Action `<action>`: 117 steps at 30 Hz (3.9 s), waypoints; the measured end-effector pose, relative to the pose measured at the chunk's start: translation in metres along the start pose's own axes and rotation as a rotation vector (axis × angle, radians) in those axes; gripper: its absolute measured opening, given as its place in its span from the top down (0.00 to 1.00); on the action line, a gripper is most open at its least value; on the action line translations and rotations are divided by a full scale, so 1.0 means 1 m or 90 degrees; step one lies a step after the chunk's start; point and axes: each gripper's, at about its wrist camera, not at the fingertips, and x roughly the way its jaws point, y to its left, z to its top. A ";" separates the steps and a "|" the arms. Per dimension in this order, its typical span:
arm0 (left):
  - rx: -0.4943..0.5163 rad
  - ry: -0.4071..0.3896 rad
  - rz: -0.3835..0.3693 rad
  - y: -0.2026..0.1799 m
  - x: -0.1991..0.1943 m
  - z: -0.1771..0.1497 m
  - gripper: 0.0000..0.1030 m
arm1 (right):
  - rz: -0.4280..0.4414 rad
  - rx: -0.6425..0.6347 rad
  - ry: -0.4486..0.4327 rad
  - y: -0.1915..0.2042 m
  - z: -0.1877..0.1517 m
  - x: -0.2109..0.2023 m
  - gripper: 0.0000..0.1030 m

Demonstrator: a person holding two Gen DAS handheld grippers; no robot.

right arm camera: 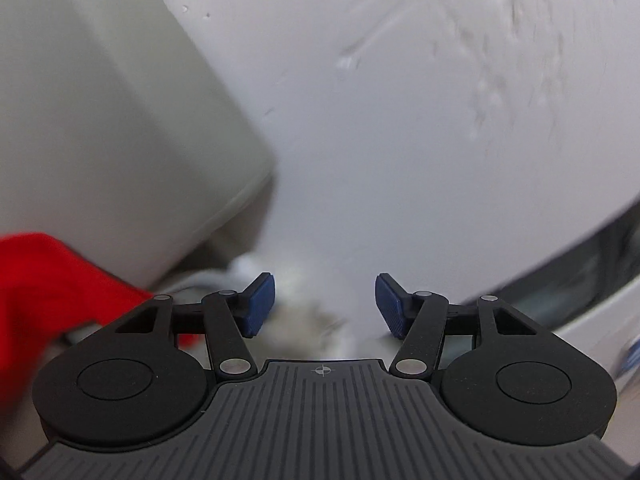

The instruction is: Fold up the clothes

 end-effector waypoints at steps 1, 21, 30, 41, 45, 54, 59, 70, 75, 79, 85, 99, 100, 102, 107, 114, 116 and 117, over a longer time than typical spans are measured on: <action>-0.003 -0.004 0.009 0.005 -0.005 0.001 0.79 | 0.046 0.050 0.019 -0.002 -0.006 0.001 0.53; -0.026 -0.027 0.082 0.060 -0.027 0.025 0.78 | 0.267 0.621 0.197 -0.014 -0.104 0.090 0.62; -0.040 -0.031 0.072 0.063 -0.041 0.019 0.78 | 0.285 0.509 0.131 -0.019 -0.088 0.077 1.00; -0.039 -0.035 0.065 0.050 -0.054 0.014 0.76 | 0.277 0.343 0.130 -0.046 -0.025 0.020 0.55; -0.026 -0.023 0.064 0.052 -0.047 0.009 0.76 | 0.259 0.427 0.169 -0.024 -0.064 0.053 0.51; -0.033 -0.011 0.058 0.059 -0.031 0.005 0.76 | 0.299 0.542 0.122 -0.001 -0.106 0.098 0.51; -0.029 -0.012 0.063 0.058 -0.039 0.006 0.76 | 0.321 0.472 0.113 0.008 -0.088 0.073 0.90; -0.010 -0.078 0.063 0.030 -0.084 0.030 0.76 | 0.350 0.677 -0.002 -0.086 0.010 -0.076 0.90; 0.004 -0.074 0.044 0.016 -0.075 0.033 0.76 | 0.321 0.649 -0.001 -0.077 0.042 -0.096 0.90; -0.012 -0.061 0.040 0.027 -0.064 0.032 0.76 | 0.280 0.624 0.054 -0.052 0.074 -0.055 0.88; -0.035 -0.052 0.068 0.061 -0.050 0.039 0.76 | 0.290 0.616 -0.009 -0.032 0.097 -0.009 0.52; -0.083 -0.015 0.100 0.079 -0.081 -0.002 0.77 | 0.391 0.521 0.123 0.023 -0.070 -0.050 0.54; -0.075 -0.007 0.102 0.076 -0.085 -0.006 0.77 | 0.403 0.513 0.134 0.033 -0.084 -0.061 0.54; -0.063 0.002 0.110 0.067 -0.096 -0.019 0.76 | 0.409 0.502 0.143 0.048 -0.102 -0.070 0.54; -0.075 -0.018 0.136 0.059 -0.126 -0.038 0.76 | 0.400 0.445 0.110 0.076 -0.121 -0.079 0.65; -0.111 -0.019 0.197 0.074 -0.135 -0.058 0.76 | 0.407 0.378 0.032 0.118 -0.107 -0.068 0.68; -0.126 -0.014 0.202 0.084 -0.131 -0.061 0.76 | 0.409 0.394 0.015 0.135 -0.097 -0.056 0.63; -0.133 -0.012 0.202 0.090 -0.130 -0.063 0.76 | 0.408 0.399 0.008 0.143 -0.093 -0.050 0.62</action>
